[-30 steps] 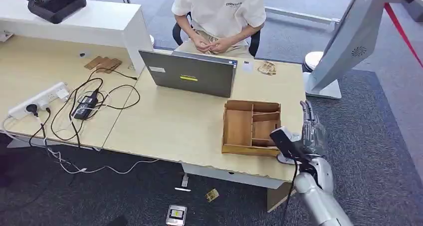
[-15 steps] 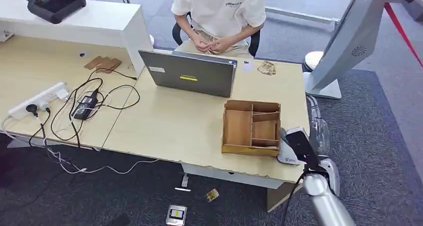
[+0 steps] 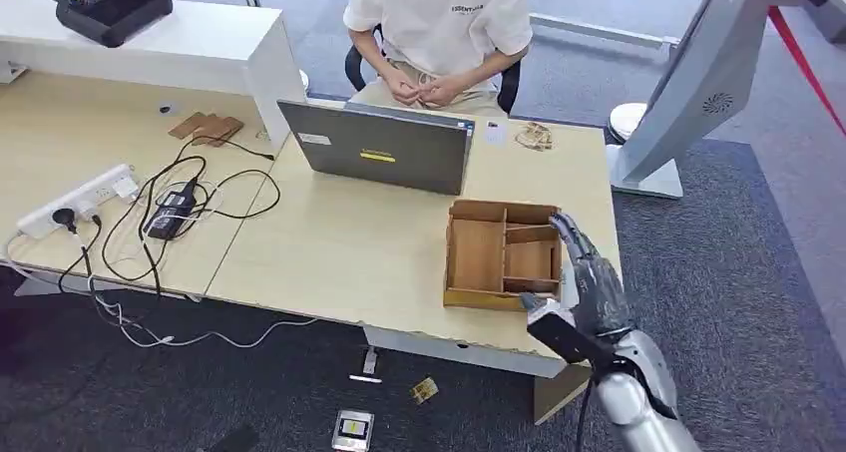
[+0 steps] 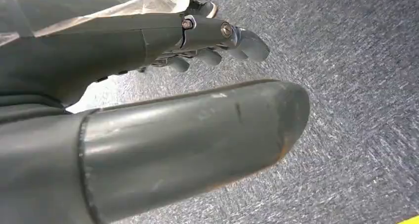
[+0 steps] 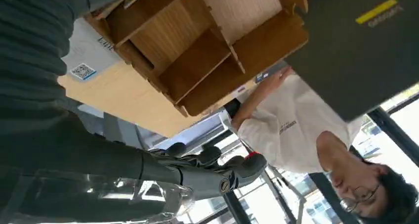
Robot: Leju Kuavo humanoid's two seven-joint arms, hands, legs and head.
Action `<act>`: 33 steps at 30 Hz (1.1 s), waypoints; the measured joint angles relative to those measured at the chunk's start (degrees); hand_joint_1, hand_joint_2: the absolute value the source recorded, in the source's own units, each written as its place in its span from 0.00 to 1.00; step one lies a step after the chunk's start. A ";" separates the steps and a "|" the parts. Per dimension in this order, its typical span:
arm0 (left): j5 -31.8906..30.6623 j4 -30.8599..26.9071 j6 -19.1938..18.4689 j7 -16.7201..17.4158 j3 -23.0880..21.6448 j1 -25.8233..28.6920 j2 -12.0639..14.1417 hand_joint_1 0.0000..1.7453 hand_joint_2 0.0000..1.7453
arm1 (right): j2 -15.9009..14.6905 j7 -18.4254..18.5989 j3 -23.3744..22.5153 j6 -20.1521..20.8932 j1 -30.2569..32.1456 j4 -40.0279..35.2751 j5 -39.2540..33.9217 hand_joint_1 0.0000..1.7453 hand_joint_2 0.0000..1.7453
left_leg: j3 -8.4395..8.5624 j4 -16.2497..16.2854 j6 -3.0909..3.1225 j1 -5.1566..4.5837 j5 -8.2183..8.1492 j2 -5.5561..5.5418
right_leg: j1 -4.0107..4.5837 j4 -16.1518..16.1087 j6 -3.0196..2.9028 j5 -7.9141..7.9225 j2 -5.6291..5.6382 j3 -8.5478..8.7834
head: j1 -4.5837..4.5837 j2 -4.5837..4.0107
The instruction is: Pass the card to the sensor for recognition and then transmit it.
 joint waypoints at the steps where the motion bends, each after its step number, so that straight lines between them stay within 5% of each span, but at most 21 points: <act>1: 0.04 0.00 0.09 -0.18 0.00 0.09 0.07 0.00 0.00 | -0.29 0.13 0.77 0.00 0.00 0.02 1.03 0.00 1.00 | 0.00 0.00 0.00 0.00 0.00 0.00 | 0.00 0.00 0.00 0.00 0.00 0.00 | 0.00 0.00; 19: 0.26 0.00 1.18 0.13 0.57 1.11 0.22 0.00 0.00 | -0.31 13.68 7.11 -3.98 -3.63 9.70 20.15 0.00 1.00 | -0.03 0.00 0.00 0.00 0.00 -0.02 | 0.00 0.00 0.00 0.00 0.00 -0.01 | 0.00 0.00; 33: 0.41 0.00 1.18 0.39 0.96 1.36 0.22 0.00 0.00 | -0.24 15.52 7.70 -5.48 -3.88 12.83 20.66 0.00 1.00 | -0.02 0.00 0.00 0.00 0.00 -0.01 | 0.00 -0.01 0.00 0.00 0.00 -0.01 | 0.00 0.00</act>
